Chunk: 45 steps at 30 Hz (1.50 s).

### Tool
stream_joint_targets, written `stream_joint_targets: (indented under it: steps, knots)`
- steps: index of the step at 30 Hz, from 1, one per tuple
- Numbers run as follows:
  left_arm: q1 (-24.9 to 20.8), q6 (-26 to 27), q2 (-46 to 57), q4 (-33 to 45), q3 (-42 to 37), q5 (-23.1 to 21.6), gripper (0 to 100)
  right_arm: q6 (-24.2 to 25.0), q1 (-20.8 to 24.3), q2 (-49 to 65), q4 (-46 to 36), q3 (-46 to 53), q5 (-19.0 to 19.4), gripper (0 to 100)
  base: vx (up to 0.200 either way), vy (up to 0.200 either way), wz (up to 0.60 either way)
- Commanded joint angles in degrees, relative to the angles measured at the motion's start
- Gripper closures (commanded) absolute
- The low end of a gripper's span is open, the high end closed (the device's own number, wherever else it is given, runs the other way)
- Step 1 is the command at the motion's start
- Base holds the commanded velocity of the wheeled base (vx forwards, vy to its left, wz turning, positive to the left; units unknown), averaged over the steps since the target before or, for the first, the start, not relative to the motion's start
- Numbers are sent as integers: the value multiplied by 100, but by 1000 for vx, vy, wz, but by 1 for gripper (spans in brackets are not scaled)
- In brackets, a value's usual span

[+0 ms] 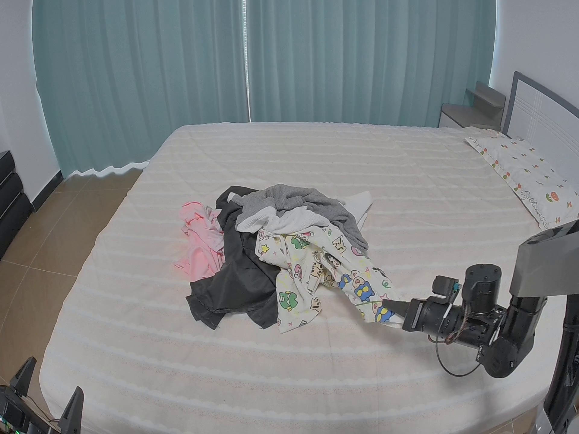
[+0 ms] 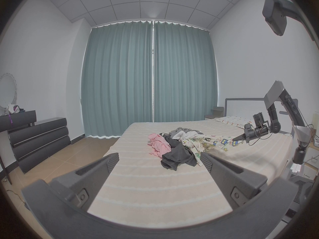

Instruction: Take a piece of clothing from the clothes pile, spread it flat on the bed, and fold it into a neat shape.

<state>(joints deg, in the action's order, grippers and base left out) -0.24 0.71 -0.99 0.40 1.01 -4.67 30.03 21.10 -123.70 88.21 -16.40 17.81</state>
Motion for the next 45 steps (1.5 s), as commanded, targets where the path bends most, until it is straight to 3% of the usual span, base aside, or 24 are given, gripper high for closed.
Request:
stream_joint_targets:
  steps: [1,4,8,10,12,14,15,16,19,21,22,24,26,32,34,36,37,40,42,45]
  knots:
    - [-46,-9,-33,-5,-101,1,0,65,8,1401,179,629,434,100,0,0,0]
    - [-11,-27,-437,-14,-101,27,0,170,34,2043,179,646,627,100,0,0,0]
    - [-64,202,-51,-93,-101,-87,0,188,219,2667,179,532,636,100,0,0,0]
    - [-107,8,-226,-348,400,-245,0,179,316,2834,179,400,636,100,0,0,0]
    - [-204,-651,-965,-691,1402,-482,0,188,360,2983,179,189,636,100,0,0,0]
    - [-248,-879,-1633,-805,1973,-887,0,188,377,3097,179,-65,636,100,0,0,0]
    - [-248,-879,-1633,-805,1973,-887,0,188,377,3097,179,-65,636,100,0,0,0]
    - [-283,-879,-2476,-814,2351,-1634,0,188,421,3203,-67,-373,636,100,0,0,0]
    - [-327,-853,-3478,-822,2421,-2425,0,188,535,3203,-436,-813,610,100,0,0,0]
    - [-415,-598,-4287,-866,2448,-2644,0,188,579,3168,-630,-1120,601,100,0,0,0]
    - [-512,-220,-4981,-989,2500,-2600,0,188,606,3150,-726,-1305,601,100,0,0,0]
    - [-556,-97,-5263,-1051,2509,-2592,0,188,623,3150,-753,-1384,601,100,0,0,0]
    - [-995,254,-6502,-1446,2456,-2583,0,188,843,3159,-1034,-1779,583,100,0,0,0]
    - [-2138,246,-8532,-2642,2351,-2451,0,197,1397,2939,-1667,-2438,495,100,0,0,0]
    - [-2428,246,-9209,-3187,2351,-2179,0,197,1537,2825,-1711,-2720,302,100,0,0,0]
    - [-2445,246,-9244,-3231,2351,-2161,0,197,1546,2816,-1711,-2737,284,100,0,0,0]
    - [-2806,184,-10184,-4180,2377,-1722,0,188,1695,2535,-1763,-2913,3,100,0,0,0]
    - [-3025,-53,-10685,-4672,2430,-1449,0,197,1775,2438,-1746,-2983,-85,100,0,0,0]
    - [-3474,-712,-11406,-5349,2676,-860,0,197,1827,2482,-1763,-3115,-146,100,0,0,0]
    - [-3649,-1020,-11837,-5762,2843,-579,0,205,1898,2526,-1763,-3186,-199,100,0,0,0]
